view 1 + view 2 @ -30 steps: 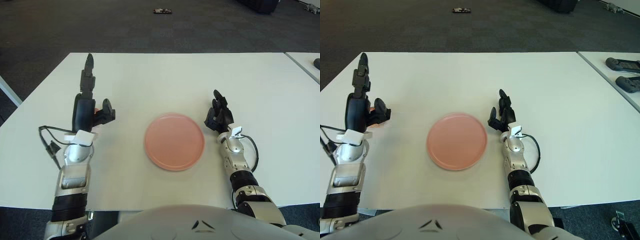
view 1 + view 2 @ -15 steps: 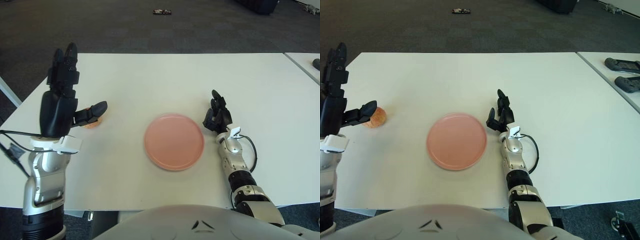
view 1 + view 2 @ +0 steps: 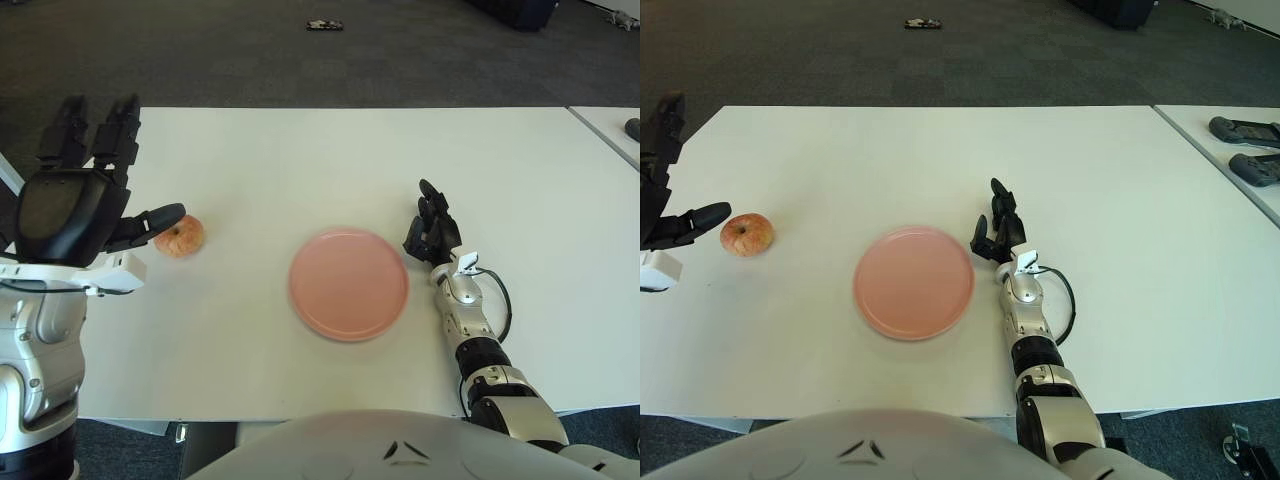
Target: Put the apple into the plate.
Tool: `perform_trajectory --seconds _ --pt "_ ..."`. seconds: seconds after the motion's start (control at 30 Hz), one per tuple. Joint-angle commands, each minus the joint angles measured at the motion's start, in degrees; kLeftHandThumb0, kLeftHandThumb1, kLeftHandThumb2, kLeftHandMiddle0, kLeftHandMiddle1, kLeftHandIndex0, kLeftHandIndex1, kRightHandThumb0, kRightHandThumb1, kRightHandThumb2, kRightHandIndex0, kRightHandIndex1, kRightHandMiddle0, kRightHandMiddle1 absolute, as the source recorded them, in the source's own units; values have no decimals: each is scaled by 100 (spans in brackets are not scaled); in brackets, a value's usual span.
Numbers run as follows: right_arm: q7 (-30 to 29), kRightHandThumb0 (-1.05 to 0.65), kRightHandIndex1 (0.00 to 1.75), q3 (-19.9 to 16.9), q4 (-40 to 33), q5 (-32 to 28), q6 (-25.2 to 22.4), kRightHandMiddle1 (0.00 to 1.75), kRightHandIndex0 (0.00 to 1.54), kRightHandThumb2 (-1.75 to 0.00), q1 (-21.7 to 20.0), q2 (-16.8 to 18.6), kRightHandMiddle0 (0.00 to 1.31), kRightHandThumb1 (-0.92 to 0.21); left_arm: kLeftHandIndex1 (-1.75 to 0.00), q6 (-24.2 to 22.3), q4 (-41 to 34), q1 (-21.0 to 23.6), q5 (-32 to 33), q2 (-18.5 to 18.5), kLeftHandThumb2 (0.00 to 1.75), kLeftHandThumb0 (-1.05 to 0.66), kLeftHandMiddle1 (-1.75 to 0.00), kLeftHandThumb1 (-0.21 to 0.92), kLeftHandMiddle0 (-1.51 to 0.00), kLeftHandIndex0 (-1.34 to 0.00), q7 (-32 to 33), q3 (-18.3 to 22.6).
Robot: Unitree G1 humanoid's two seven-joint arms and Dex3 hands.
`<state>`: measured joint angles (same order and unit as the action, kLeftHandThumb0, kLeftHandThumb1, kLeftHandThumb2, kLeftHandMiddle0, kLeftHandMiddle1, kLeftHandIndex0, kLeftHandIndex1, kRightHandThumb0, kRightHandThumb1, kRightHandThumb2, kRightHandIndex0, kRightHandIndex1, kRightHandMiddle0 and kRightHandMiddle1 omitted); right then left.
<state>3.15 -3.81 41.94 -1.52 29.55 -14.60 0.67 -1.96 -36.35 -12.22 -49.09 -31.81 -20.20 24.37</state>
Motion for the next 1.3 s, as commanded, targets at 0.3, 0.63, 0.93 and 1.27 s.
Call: perform_trajectory --seconds 0.3,0.63,0.93,1.27 --pt "15 -39 0 75 100 36 -208 37 14 -136 168 39 0 -55 0 -167 1368 535 -4 -906 66 -105 0 92 0 0 -370 -496" --pt "63 -39 0 73 143 2 -298 35 12 -134 126 11 0 -55 0 181 2650 923 197 -1289 28 -105 0 92 0 0 21 -964" --pt "26 -44 0 69 281 50 -150 35 12 -123 71 -1 0 -64 0 522 3612 1468 332 -1583 27 -105 0 92 0 0 268 -1493" --pt "-42 -44 1 49 291 32 -110 39 13 -128 83 22 0 -59 0 640 4043 1717 564 -1651 26 -105 0 92 0 0 369 -1775"
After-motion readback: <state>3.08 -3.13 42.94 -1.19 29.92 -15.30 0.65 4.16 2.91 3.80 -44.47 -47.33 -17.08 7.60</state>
